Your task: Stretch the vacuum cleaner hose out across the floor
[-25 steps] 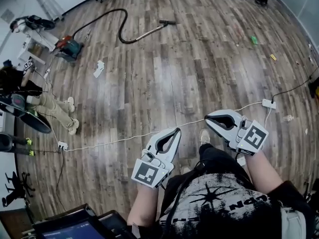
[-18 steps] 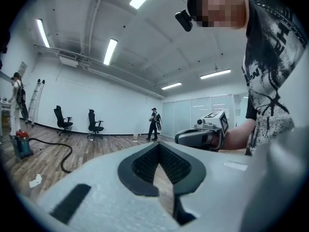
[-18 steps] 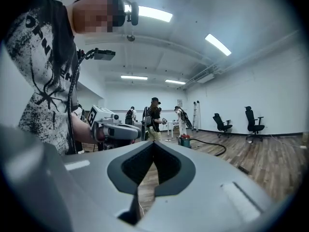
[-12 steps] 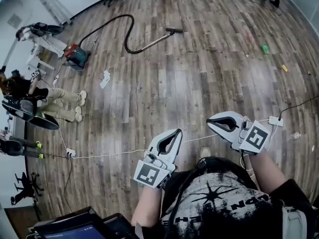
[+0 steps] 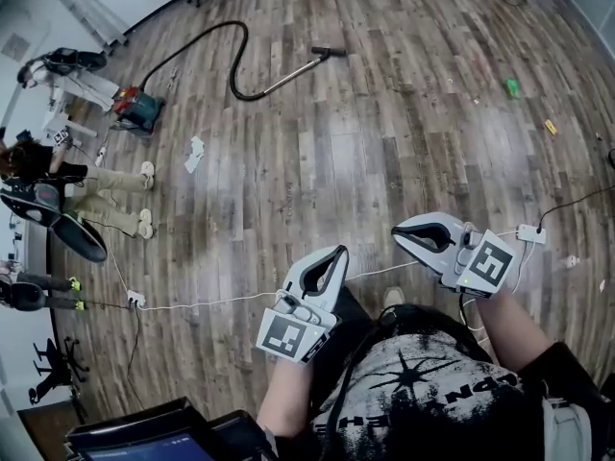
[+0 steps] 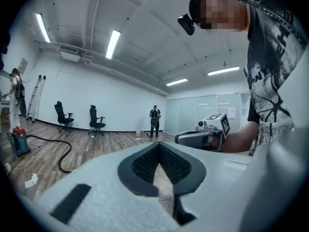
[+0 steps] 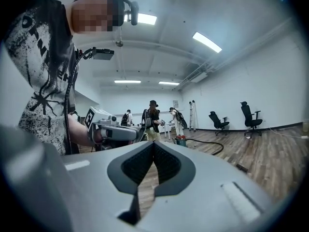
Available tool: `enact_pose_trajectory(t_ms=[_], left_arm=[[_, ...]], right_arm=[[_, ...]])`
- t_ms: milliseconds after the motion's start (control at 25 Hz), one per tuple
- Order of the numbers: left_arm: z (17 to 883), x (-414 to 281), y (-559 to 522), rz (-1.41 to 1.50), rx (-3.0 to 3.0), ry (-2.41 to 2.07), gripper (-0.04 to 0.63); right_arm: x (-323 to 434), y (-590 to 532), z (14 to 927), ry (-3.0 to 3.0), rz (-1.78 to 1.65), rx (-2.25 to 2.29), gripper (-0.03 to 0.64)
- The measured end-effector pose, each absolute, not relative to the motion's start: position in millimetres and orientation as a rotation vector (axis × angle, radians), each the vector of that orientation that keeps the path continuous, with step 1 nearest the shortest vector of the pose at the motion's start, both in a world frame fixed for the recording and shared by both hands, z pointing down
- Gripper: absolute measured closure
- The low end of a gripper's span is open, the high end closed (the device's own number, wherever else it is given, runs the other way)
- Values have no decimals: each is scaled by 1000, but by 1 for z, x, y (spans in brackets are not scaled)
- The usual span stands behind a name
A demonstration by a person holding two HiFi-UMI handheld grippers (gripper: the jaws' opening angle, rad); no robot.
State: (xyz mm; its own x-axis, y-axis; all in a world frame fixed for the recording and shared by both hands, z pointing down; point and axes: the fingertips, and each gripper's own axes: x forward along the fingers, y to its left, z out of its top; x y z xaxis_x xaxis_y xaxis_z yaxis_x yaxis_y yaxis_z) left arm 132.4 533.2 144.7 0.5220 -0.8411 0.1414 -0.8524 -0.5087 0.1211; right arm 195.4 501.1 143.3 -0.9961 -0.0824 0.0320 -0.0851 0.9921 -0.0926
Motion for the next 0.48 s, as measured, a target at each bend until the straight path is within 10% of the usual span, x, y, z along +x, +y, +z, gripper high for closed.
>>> enact_pose_trajectory(t_ms=[480], left_arm=[[151, 5, 407, 30, 2643, -1317, 594]], right_arm=[[71, 385, 144, -3012, 140, 270, 611]])
